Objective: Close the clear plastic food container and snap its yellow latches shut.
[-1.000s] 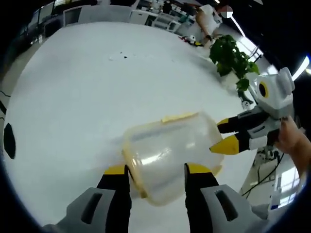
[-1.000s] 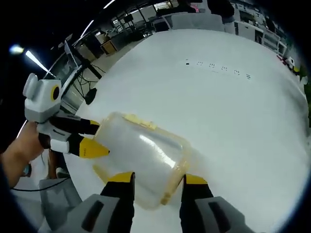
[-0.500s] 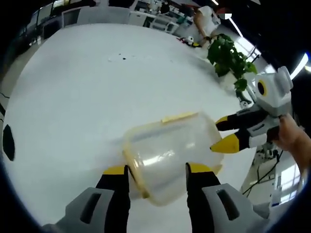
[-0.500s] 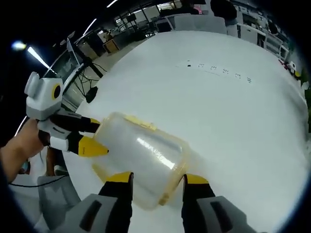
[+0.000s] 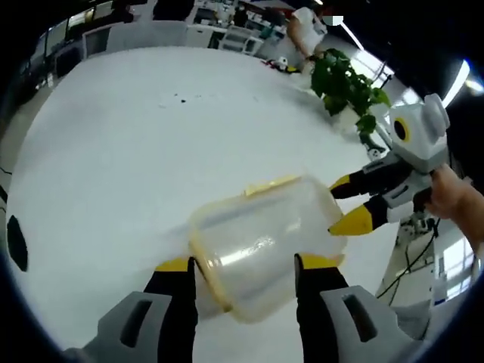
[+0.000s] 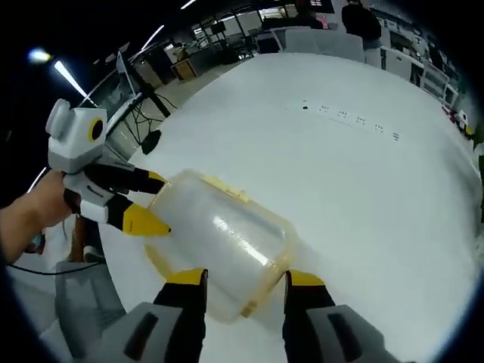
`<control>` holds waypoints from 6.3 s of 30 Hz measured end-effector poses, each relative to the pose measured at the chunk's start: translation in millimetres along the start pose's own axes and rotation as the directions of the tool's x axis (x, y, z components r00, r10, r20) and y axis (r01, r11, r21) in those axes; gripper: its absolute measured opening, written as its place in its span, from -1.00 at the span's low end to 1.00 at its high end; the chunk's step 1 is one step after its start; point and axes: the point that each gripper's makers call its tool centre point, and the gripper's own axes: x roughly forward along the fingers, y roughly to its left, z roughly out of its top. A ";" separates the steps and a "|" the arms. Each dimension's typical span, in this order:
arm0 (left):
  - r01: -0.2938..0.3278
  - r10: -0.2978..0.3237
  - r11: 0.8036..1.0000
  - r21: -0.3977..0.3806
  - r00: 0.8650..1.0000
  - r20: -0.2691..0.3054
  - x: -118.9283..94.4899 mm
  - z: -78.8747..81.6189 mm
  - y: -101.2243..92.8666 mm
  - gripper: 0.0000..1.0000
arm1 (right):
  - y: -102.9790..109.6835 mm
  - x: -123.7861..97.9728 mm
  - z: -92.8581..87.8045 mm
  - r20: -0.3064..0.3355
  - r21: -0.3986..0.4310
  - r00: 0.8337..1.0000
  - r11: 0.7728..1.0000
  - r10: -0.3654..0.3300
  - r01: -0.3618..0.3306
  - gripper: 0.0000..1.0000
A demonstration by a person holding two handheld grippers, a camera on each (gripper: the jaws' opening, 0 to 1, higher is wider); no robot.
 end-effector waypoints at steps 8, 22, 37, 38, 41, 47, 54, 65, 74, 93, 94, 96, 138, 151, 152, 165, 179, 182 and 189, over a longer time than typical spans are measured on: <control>0.019 -0.019 0.994 0.104 1.000 0.001 -10.7 7.5 0.1 -0.05 | -3.8 -8.3 0.0 -0.054 -0.180 0.997 0.982 -0.062 0.051 -0.35; 0.062 -0.017 0.879 0.472 0.995 -0.099 -27.4 9.7 2.5 -0.01 | -5.7 -16.6 -11.0 -0.113 -0.332 0.992 0.943 -0.062 0.021 -0.32; 0.120 -0.030 0.736 0.666 0.989 -0.145 -31.3 5.2 -1.1 -0.08 | -0.7 -25.3 -10.7 -0.171 -0.487 0.984 0.872 -0.053 -0.038 -0.35; 0.122 -0.028 0.733 0.669 0.988 -0.150 -32.3 4.1 -1.7 -0.10 | -1.2 -25.9 -9.4 -0.167 -0.508 0.984 0.861 -0.058 -0.035 -0.36; 0.143 -0.035 0.704 0.695 0.985 -0.168 -34.9 1.4 -4.5 -0.07 | 0.8 -27.0 -10.3 -0.178 -0.524 0.983 0.850 -0.049 -0.053 -0.34; 0.161 -0.035 0.675 0.720 0.982 -0.187 -36.0 -1.2 -4.5 -0.07 | -0.4 -27.3 -14.0 -0.215 -0.610 0.974 0.789 -0.075 -0.074 -0.32; 0.182 -0.014 0.575 0.798 0.977 -0.212 -36.5 -4.6 -7.9 -0.03 | 3.6 -29.1 -16.2 -0.249 -0.688 0.966 0.715 -0.071 -0.125 -0.35; 0.210 0.004 0.468 0.858 0.971 -0.240 -35.9 -2.6 -9.5 -0.04 | 3.5 -30.8 -15.6 -0.269 -0.727 0.961 0.669 -0.072 -0.153 -0.31; 0.213 -0.004 0.454 0.865 0.971 -0.237 -32.8 2.6 -14.2 -0.03 | 4.9 -28.0 -10.0 -0.265 -0.738 0.961 0.659 -0.081 -0.148 -0.33; 0.221 -0.038 0.405 0.887 0.973 -0.226 -15.5 17.3 -45.6 -0.11 | 33.1 -10.2 13.8 -0.245 -0.769 0.969 0.615 -0.034 -0.173 -0.41; 0.223 -0.042 0.404 0.887 0.973 -0.225 -14.5 18.0 -47.9 -0.11 | 34.6 -9.0 14.5 -0.245 -0.770 0.969 0.614 -0.032 -0.174 -0.42; 0.229 -0.050 0.391 0.891 0.972 -0.228 -12.2 18.7 -52.8 -0.14 | 36.2 -6.5 15.5 -0.243 -0.773 0.970 0.610 -0.032 -0.173 -0.42; 0.244 -0.097 0.425 0.872 0.970 -0.224 -0.5 5.8 -68.0 -0.10 | 38.6 21.4 37.2 -0.237 -0.788 0.972 0.587 -0.007 -0.188 -0.42; 0.247 -0.102 0.429 0.869 0.969 -0.225 1.3 0.0 -70.1 -0.10 | 37.1 21.7 43.7 -0.236 -0.793 0.972 0.581 -0.015 -0.184 -0.42; 0.248 -0.103 0.430 0.868 0.969 -0.226 1.8 -0.4 -70.2 -0.11 | 36.6 21.9 43.7 -0.238 -0.792 0.971 0.582 -0.016 -0.185 -0.42; 0.233 -0.088 0.443 0.866 0.972 -0.216 5.6 -12.3 -71.6 -0.10 | 31.9 24.5 49.1 -0.236 -0.791 0.972 0.584 -0.013 -0.185 -0.36; 0.199 -0.014 0.331 0.922 0.978 -0.206 12.1 -26.8 -66.7 -0.13 | 28.0 30.3 52.4 -0.265 -0.758 0.964 0.615 0.015 -0.218 -0.31; 0.192 -0.021 0.336 0.922 0.980 -0.197 13.8 -26.8 -68.8 -0.11 | 29.1 30.9 51.5 -0.282 -0.756 0.959 0.611 0.019 -0.235 -0.32; 0.148 0.006 0.299 0.943 0.988 -0.157 16.8 -24.0 -66.3 -0.13 | 29.7 32.6 50.7 -0.321 -0.737 0.946 0.618 0.038 -0.275 -0.31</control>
